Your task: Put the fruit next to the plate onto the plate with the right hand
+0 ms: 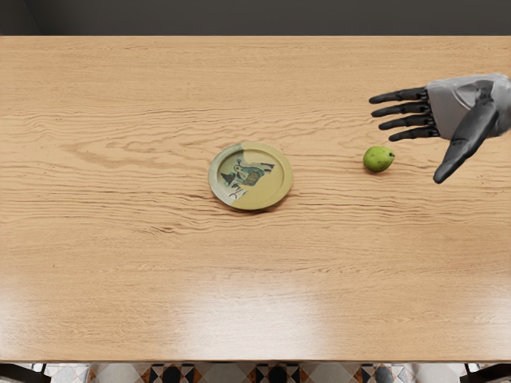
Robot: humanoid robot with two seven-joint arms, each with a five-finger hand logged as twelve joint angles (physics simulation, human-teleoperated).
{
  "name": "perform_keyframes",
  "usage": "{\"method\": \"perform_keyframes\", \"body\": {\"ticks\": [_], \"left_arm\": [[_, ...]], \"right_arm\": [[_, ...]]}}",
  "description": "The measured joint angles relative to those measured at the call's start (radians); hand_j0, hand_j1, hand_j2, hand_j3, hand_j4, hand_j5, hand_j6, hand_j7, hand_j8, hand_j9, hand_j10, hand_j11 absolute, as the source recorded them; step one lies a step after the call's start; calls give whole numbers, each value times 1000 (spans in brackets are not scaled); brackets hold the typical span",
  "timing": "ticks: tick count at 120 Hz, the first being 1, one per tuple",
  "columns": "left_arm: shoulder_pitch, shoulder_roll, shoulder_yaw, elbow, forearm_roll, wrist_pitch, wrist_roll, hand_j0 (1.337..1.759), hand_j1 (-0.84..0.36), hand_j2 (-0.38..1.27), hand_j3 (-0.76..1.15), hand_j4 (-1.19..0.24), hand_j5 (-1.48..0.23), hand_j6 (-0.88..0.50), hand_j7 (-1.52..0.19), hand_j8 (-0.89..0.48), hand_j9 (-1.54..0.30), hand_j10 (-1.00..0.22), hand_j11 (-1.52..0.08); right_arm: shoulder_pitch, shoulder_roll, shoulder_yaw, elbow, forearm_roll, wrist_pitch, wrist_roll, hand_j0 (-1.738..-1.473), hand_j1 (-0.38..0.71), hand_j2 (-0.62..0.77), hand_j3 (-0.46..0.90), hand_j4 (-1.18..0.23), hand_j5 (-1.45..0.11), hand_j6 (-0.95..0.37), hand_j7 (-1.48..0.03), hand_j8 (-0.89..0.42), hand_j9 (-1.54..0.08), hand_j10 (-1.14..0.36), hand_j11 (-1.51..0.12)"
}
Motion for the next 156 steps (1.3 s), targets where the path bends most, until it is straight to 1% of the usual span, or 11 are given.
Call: {"method": "perform_keyframes", "body": {"ticks": [16, 20, 26, 34, 41, 52, 66, 82, 99, 126, 156], "left_arm": [[0, 0, 0, 0, 0, 0, 0, 1658, 344, 1, 0, -4, -5, -4, -5, -4, -5, -4, -5], [0, 0, 0, 0, 0, 0, 0, 1658, 344, 1, 0, -4, -5, -4, -5, -4, -5, -4, -5], [0, 0, 0, 0, 0, 0, 0, 1658, 344, 1, 0, -4, -5, -4, -5, -4, -5, -4, -5], [0, 0, 0, 0, 0, 0, 0, 1658, 344, 1, 0, -4, -5, -4, -5, -4, -5, -4, -5], [0, 0, 0, 0, 0, 0, 0, 1658, 344, 1, 0, -4, -5, -4, -5, -4, -5, -4, -5], [0, 0, 0, 0, 0, 0, 0, 1658, 344, 1, 0, -4, -5, -4, -5, -4, -5, -4, -5], [0, 0, 0, 0, 0, 0, 0, 1658, 344, 1, 0, -4, -5, -4, -5, -4, -5, -4, -5], [0, 0, 0, 0, 0, 0, 0, 1658, 344, 1, 0, -4, -5, -4, -5, -4, -5, -4, -5], [0, 0, 0, 0, 0, 0, 0, 1658, 344, 1, 0, -4, -5, -4, -5, -4, -5, -4, -5], [0, 0, 0, 0, 0, 0, 0, 1658, 344, 1, 0, -4, -5, -4, -5, -4, -5, -4, -5], [0, 0, 0, 0, 0, 0, 0, 1658, 344, 1, 0, -4, -5, -4, -5, -4, -5, -4, -5]], "right_arm": [[16, 41, 3, -6, -38, 0, -1, -1658, -320, -6, 0, -25, -32, -25, -32, -25, -32, -25, -32], [33, 69, 2, -34, -49, 0, -1, -1658, -320, -5, 0, -25, -32, -25, -32, -25, -32, -25, -31], [95, 126, -24, -112, -112, 0, -2, -1658, -320, -5, 0, -25, -32, -25, -32, -25, -31, -25, -31], [220, 209, -158, -220, -206, -29, -2, -1658, -320, -5, 0, -26, -32, -26, -32, -26, -32, -25, -32], [325, 274, -335, -282, -261, -151, -2, -1658, -319, -5, 0, -26, -33, -27, -33, -26, -33, -26, -33], [390, 378, -514, -334, -364, -379, -2, -1658, -317, -6, 0, -29, -35, -29, -35, -29, -35, -28, -35], [360, 490, -602, -359, -464, -624, -2, -1658, -315, -6, 0, -31, -38, -32, -37, -31, -38, -30, -37], [321, 583, -673, -383, -510, -746, -2, -1658, -301, -8, 0, -43, -53, -44, -53, -43, -53, -42, -53], [265, 667, -706, -463, -543, -788, -2, -1658, -297, -8, 0, -46, -57, -48, -57, -47, -57, -46, -57], [203, 748, -704, -563, -566, -812, -2, -1658, -298, -8, 0, -46, -57, -48, -57, -47, -57, -46, -57], [166, 786, -700, -600, -567, -817, -2, -1658, -296, -8, 0, -47, -59, -48, -58, -48, -59, -47, -58]]}}
